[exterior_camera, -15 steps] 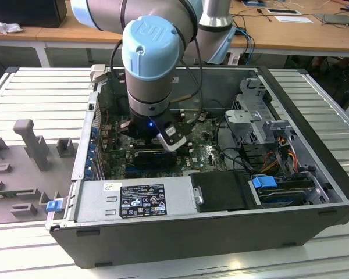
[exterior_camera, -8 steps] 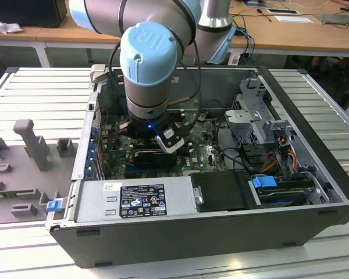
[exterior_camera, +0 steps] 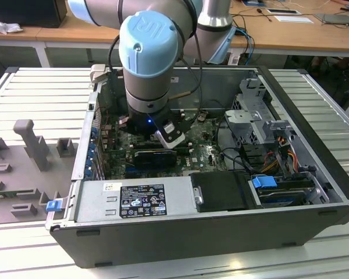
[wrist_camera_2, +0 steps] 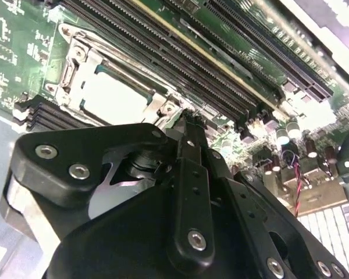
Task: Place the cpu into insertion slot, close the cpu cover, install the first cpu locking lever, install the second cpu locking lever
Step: 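Install the second cpu locking lever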
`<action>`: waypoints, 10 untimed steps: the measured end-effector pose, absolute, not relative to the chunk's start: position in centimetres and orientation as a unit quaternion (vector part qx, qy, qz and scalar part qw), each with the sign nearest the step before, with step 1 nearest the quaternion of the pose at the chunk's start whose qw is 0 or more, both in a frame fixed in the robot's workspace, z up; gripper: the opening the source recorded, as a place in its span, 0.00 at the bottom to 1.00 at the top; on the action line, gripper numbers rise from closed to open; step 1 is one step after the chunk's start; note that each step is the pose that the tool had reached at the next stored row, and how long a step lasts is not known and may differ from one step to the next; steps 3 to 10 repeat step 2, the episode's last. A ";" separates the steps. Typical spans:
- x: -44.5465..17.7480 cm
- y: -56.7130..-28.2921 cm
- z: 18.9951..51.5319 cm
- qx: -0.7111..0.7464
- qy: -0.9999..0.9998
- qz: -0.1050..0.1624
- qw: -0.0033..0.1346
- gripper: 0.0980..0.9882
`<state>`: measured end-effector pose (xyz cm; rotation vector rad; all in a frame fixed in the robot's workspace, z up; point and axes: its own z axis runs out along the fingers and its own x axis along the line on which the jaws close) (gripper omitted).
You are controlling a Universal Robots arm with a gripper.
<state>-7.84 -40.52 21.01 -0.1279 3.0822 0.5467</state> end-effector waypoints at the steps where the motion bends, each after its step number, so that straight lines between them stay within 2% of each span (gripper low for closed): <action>1: -7.8 -40.5 21.3 -0.041 0.984 0.174 0.004 0.01; 10: -7.8 -40.5 21.4 -0.041 0.984 0.174 0.004 0.01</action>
